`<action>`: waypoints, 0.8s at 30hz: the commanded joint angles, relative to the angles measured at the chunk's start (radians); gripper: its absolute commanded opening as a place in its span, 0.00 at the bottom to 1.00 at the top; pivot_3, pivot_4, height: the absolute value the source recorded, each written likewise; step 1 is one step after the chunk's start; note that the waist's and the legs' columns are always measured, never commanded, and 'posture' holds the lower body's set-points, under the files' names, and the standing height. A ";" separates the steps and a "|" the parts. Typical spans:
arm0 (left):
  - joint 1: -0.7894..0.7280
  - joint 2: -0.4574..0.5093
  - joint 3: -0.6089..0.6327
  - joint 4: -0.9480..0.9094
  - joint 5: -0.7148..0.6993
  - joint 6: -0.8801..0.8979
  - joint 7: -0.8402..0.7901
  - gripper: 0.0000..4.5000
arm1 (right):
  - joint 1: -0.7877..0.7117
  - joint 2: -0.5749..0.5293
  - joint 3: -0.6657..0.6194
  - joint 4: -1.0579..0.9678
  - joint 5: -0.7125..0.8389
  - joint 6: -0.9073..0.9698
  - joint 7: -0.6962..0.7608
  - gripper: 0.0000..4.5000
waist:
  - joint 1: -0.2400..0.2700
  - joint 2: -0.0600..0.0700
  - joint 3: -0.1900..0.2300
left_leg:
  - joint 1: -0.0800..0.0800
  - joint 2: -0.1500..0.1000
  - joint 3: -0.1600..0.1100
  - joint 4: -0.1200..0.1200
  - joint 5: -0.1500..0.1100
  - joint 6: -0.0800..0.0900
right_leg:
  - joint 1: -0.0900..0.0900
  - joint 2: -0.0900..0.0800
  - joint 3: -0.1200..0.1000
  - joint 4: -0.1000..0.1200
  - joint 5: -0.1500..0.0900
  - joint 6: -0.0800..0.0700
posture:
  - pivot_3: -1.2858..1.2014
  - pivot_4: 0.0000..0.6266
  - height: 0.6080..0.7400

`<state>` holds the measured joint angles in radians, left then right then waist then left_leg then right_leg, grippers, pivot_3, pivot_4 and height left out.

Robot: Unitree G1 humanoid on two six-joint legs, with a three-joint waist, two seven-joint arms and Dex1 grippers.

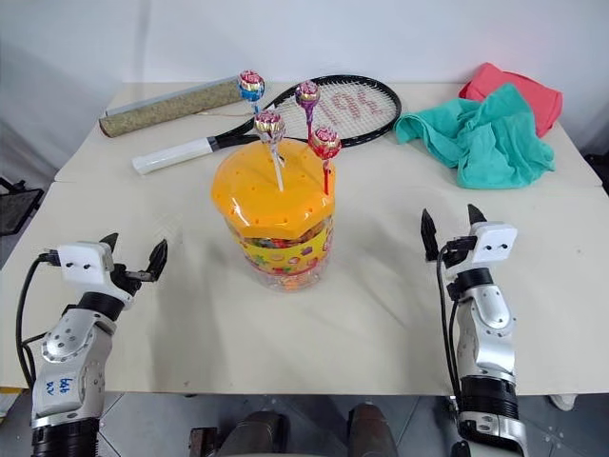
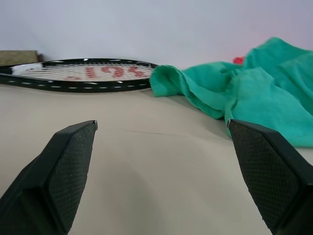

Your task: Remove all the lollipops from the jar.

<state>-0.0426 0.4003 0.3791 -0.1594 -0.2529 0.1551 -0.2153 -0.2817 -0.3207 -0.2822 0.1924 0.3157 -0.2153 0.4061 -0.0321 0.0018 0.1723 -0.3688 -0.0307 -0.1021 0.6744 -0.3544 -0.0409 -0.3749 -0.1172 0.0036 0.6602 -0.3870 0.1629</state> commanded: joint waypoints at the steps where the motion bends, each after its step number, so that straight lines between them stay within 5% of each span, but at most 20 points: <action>1: 0.005 0.026 0.033 -0.048 -0.043 -0.008 -0.045 1.00 | 0.011 -0.028 -0.002 -0.064 0.047 0.019 0.060 0.99 | 0.000 0.000 0.000 | 0.000 0.000 0.000 0.000 0.000 0.000 | 0.000 0.000 0.000 0.000 0.000 0.000 | 0.52 0.24 1.00; 5: -0.004 0.085 0.068 -0.101 -0.229 0.020 -0.238 1.00 | 0.033 -0.091 -0.014 -0.184 0.175 0.107 0.195 0.99 | 0.002 0.000 0.000 | -0.001 0.000 0.000 0.000 0.000 0.000 | 0.000 0.000 0.000 0.000 0.000 0.000 | 0.52 0.24 1.00; 16: -0.183 0.518 0.106 -0.149 -0.644 0.399 -0.653 1.00 | 0.069 -0.499 -0.229 -0.494 0.660 0.570 0.464 0.99 | 0.002 0.001 0.001 | -0.001 0.006 -0.001 -0.002 0.000 0.000 | 0.003 0.000 -0.001 -0.005 0.000 0.000 | 0.52 0.24 1.00; 20: -0.304 0.525 0.028 -0.180 -0.688 0.445 -0.682 1.00 | 0.047 -0.550 -0.228 -0.517 0.654 0.585 0.515 0.99 | 0.004 0.001 0.001 | 0.000 0.004 0.000 -0.003 0.000 0.000 | 0.003 0.002 -0.001 -0.006 0.000 -0.001 | 0.52 0.24 1.00; 24: -0.425 0.425 -0.038 -0.188 -0.719 0.471 -0.592 1.00 | 0.015 -0.532 -0.192 -0.477 0.579 0.538 0.540 0.99 | 0.005 0.000 0.001 | -0.001 0.002 0.001 -0.001 0.000 0.001 | 0.004 0.001 -0.001 -0.006 0.001 -0.001 | 0.52 0.24 1.00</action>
<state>-0.4453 0.8347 0.3493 -0.3234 -0.9393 0.6172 -0.8395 -0.2575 -0.8542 -0.4736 -0.2826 0.9169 0.3508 0.9314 -0.0272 0.0022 0.1735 -0.3699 -0.0290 -0.1000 0.6747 -0.3547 -0.0403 -0.3708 -0.1157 0.0019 0.6550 -0.3864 0.1622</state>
